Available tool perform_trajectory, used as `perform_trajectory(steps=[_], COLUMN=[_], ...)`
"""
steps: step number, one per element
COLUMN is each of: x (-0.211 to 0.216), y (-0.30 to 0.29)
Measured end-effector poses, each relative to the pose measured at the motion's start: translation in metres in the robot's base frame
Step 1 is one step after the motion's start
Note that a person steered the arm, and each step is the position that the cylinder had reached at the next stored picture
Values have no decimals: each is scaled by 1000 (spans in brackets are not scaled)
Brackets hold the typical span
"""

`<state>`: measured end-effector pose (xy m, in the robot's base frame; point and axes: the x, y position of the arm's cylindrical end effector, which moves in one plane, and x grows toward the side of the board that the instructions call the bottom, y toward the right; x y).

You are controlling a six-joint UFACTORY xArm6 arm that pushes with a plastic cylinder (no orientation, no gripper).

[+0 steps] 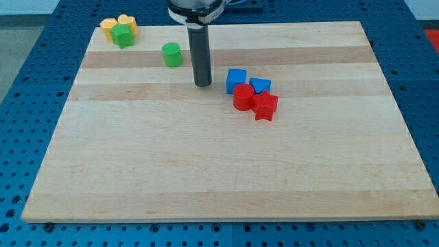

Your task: Move the blue cube top left to the blue triangle

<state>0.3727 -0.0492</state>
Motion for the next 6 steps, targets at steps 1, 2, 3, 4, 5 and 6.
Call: perform_trajectory(steps=[1,2,3,4,5,6], x=[5,4,2,2,2,2], y=[13,34,48,63,69,39])
